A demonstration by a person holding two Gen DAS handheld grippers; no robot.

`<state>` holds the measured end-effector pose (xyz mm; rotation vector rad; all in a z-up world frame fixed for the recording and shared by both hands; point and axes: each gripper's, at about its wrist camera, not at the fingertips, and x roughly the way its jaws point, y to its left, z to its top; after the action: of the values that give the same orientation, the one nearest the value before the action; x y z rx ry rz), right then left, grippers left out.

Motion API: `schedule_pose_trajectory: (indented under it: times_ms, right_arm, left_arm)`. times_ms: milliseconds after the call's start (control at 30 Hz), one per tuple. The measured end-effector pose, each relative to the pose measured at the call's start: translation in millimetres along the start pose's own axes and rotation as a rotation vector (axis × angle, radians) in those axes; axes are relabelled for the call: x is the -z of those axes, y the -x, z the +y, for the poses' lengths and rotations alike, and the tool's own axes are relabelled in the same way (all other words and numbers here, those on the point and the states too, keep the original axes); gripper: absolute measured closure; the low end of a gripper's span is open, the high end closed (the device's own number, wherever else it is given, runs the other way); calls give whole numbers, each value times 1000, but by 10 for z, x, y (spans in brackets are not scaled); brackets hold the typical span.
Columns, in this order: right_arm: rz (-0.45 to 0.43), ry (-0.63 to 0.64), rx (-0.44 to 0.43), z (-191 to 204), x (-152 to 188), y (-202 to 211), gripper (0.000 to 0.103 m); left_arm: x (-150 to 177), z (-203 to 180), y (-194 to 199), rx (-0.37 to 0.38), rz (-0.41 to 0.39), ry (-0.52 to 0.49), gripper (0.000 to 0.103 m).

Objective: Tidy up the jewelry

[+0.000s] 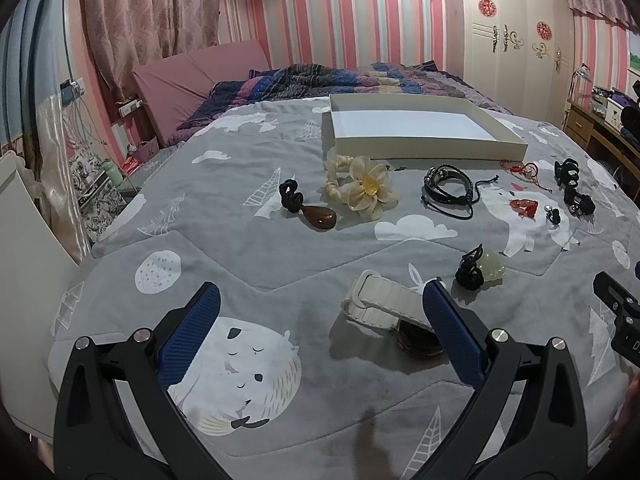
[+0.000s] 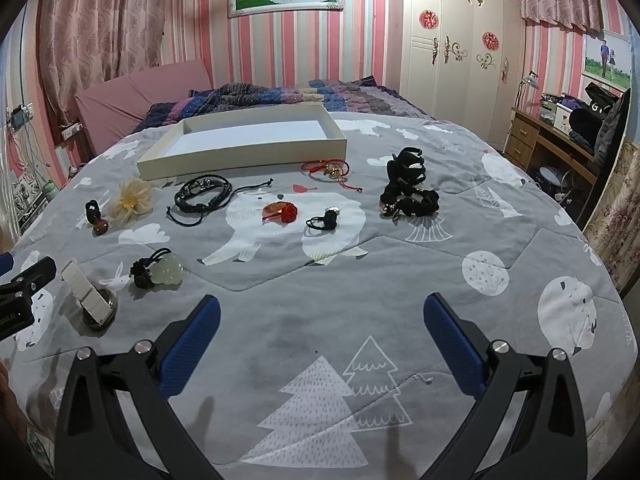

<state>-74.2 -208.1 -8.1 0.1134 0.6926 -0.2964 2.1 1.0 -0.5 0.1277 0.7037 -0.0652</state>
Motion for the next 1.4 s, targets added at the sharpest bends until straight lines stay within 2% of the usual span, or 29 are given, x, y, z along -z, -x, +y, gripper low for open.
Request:
schedule_pose_trajectory:
  times_ms: [1400]
  right_arm:
    - [7,-8,-1,-18,52,-37,2]
  left_arm:
    - [5,13,-10,2,7,4,3]
